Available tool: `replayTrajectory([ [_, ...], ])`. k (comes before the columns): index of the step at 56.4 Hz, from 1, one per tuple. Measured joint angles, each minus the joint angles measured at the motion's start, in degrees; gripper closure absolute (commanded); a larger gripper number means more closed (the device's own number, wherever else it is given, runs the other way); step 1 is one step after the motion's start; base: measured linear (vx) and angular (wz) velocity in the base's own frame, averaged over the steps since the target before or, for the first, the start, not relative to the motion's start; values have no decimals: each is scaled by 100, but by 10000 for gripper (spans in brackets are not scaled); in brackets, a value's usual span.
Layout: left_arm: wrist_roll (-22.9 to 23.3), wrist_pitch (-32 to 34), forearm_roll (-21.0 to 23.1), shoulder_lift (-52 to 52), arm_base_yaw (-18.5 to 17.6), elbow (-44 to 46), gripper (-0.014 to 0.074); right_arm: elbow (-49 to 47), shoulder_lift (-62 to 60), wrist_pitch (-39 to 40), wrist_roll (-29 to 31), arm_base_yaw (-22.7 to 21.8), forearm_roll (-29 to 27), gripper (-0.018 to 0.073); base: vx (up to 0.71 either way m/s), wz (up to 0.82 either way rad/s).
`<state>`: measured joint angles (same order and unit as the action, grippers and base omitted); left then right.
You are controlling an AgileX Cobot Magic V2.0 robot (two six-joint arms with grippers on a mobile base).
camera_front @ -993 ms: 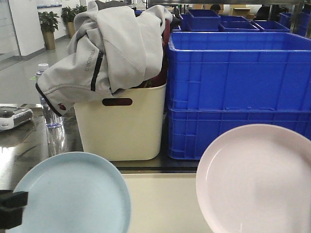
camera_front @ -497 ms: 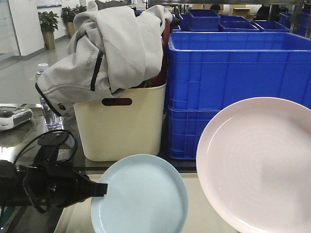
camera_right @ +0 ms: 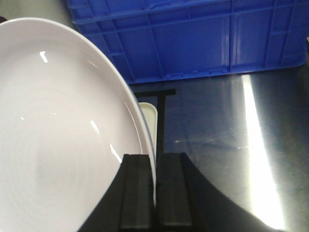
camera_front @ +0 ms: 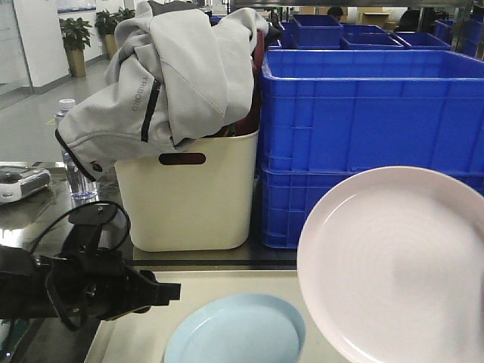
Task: Grab plate from conveyor and place on tray
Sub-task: 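Lower the plate onto the cream tray and open both grippers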
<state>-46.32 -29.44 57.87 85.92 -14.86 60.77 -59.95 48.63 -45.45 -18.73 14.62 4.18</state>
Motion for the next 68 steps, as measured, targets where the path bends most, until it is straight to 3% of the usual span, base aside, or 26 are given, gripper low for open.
replayTrajectory([
  [1, 0, 1, -27, -79, 0, 0, 195, 0, 90, 11, 10, 0, -59, 568, 0, 0],
  [2, 0, 158, -305, -892, 0, 0, 310, 0, 1029, 521, 649, 0, -1241, 568, 0, 0],
  [16, 0, 653, -515, -2023, 0, 13, 606, 0, 3028, 1331, 2952, 0, -4026, 558, 0, 0],
  [19, 0, 717, -567, -2162, 0, 19, 605, 0, 3339, 1402, 3506, 0, -4487, 538, 0, 0],
  [24, 0, 746, -675, -2280, 0, 19, 604, 0, 3716, 1510, 4272, 0, -4937, 479, 0, 0],
  [30, 0, 740, -736, -2298, 0, 19, 603, 0, 3895, 1626, 4766, 0, -5291, 370, 0, 0],
  [41, 0, 623, -754, -2288, 0, 19, 602, 0, 3995, 1693, 5182, 0, -5662, 92, 0, 0],
  [50, 0, 574, -779, -2288, 0, 19, 600, -6, 3922, 1771, 5355, 0, -5656, -29, 0, 0],
  [54, 21, 546, -904, -2288, 0, 19, 599, -65, 3707, 1777, 5528, -6, -5566, -10, 0, 0],
  [57, 171, 514, -1107, -2288, 7, 19, 596, -134, 3479, 1798, 5611, -6, -5416, 55, 0, 0],
  [61, 506, 356, -1521, -2288, 80, 19, 596, -166, 3018, 1807, 5610, -6, -5101, 219, 0, 0],
  [66, 1276, -73, -2405, -2288, 238, 19, 596, -184, 2387, 1755, 5255, -6, -4350, 535, 0, 0],
  [68, 1557, -249, -2754, -2288, 268, 19, 596, -191, 2109, 1689, 5018, -6, -3953, 576, 0, 0],
])
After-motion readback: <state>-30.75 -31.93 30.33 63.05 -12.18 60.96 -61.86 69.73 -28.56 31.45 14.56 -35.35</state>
